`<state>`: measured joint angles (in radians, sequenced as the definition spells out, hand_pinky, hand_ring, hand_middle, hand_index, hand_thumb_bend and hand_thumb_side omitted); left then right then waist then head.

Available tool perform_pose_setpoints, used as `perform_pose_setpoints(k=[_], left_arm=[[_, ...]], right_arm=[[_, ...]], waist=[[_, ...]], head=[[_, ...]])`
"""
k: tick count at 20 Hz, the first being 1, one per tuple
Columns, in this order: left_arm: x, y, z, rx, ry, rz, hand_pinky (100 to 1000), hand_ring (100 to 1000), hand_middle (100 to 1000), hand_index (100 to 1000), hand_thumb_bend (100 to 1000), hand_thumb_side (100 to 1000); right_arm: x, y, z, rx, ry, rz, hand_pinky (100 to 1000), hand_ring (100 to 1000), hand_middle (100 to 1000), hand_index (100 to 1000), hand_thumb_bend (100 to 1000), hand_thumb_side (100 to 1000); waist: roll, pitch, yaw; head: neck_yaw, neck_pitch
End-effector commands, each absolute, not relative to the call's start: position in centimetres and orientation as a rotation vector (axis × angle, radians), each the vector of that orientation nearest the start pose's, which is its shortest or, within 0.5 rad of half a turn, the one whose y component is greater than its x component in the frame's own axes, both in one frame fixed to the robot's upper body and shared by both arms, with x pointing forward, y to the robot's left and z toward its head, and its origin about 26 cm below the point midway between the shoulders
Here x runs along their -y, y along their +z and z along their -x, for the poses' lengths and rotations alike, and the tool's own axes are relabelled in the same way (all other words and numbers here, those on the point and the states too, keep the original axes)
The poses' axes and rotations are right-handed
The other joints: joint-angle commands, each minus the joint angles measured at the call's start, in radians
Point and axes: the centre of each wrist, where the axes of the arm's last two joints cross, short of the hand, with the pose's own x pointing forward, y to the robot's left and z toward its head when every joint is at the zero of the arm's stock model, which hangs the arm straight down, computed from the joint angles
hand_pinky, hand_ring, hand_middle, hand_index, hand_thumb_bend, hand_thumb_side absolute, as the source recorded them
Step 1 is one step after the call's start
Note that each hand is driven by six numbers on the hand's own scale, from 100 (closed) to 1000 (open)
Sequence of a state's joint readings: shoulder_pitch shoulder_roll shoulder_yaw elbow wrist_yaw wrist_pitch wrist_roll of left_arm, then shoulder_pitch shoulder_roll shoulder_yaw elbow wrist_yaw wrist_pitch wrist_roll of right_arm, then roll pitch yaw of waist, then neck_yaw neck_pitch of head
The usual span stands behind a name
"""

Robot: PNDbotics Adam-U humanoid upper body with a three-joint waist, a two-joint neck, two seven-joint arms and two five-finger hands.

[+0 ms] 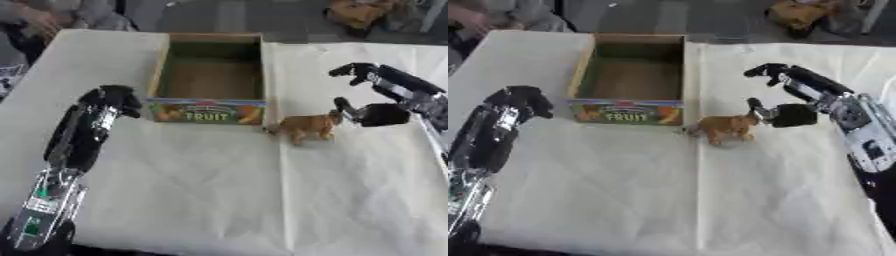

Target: Pick up objects on the table and place them in the box.

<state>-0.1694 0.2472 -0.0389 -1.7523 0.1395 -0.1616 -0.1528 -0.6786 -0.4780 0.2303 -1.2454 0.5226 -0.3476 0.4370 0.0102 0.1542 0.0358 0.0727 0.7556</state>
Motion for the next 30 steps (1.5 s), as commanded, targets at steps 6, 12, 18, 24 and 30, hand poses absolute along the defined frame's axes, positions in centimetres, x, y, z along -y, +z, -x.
perform_pose_setpoints(k=[6,12,18,24,30], left_arm=[[-26.7,10.4,-31.2,2.067,-0.381,0.127,620,640,579,704,100,586],[-26.7,10.3,-31.2,2.064,-0.381,0.128,620,641,580,705,100,590],[-26.6,10.3,-31.2,2.062,-0.383,0.132,620,642,581,706,100,593],[-26.6,10.3,-31.2,2.061,-0.384,0.134,620,642,582,706,100,595],[-26.6,10.2,-31.2,2.060,-0.384,0.136,620,643,582,706,100,595]], right_arm=[[25.9,16.1,-43.2,1.684,1.686,0.438,911,1000,946,970,100,522],[25.4,15.6,-43.4,1.651,1.737,0.420,919,1000,951,981,100,557],[24.4,15.7,-43.2,1.651,1.791,0.388,920,1000,934,981,100,584],[23.9,15.4,-43.2,1.624,1.822,0.356,917,997,924,981,100,611],[24.0,14.4,-43.5,1.585,1.820,0.346,915,994,919,980,100,630]], waist=[[0.003,-0.019,0.004],[0.003,-0.020,0.002],[0.003,-0.020,0.000],[0.003,-0.021,0.000],[0.003,-0.022,0.001]], head=[[-0.001,0.006],[0.000,0.008],[0.001,0.009],[0.001,0.011],[0.000,0.011]])
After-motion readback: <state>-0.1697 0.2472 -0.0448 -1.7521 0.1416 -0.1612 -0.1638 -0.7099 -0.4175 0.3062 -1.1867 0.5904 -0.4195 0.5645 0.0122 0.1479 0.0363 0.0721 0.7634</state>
